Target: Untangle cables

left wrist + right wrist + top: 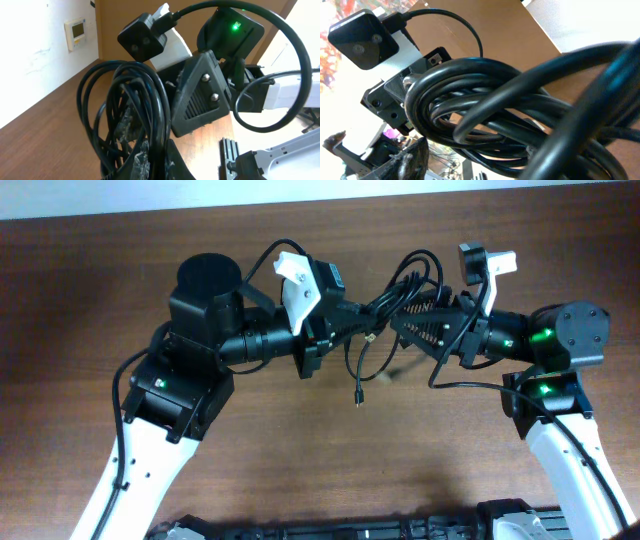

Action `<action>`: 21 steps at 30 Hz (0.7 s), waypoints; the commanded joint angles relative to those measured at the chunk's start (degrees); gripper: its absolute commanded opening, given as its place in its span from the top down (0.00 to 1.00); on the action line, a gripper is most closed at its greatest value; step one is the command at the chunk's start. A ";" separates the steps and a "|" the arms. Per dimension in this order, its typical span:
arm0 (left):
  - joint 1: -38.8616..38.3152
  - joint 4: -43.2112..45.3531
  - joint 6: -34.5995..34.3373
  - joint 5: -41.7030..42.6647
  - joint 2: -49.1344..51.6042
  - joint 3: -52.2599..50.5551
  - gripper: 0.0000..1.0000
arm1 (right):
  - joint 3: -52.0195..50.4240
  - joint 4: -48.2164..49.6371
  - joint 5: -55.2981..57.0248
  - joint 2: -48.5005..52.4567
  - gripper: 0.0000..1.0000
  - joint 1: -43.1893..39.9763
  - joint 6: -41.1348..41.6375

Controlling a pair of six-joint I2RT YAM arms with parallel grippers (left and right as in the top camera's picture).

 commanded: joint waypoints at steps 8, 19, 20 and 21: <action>-0.48 0.48 0.72 3.37 -1.11 0.59 1.00 | 0.55 0.39 1.79 0.13 0.56 -0.07 -0.11; -0.50 0.50 0.72 3.34 -1.11 0.59 1.00 | 0.55 0.37 5.81 0.13 0.55 -0.07 0.11; -0.50 0.50 0.72 3.34 -1.07 0.59 1.00 | 0.55 0.37 6.08 0.13 0.55 -0.07 0.11; -0.50 0.50 0.72 3.34 -1.07 0.59 1.00 | 0.55 0.37 6.19 0.13 0.56 -0.07 0.11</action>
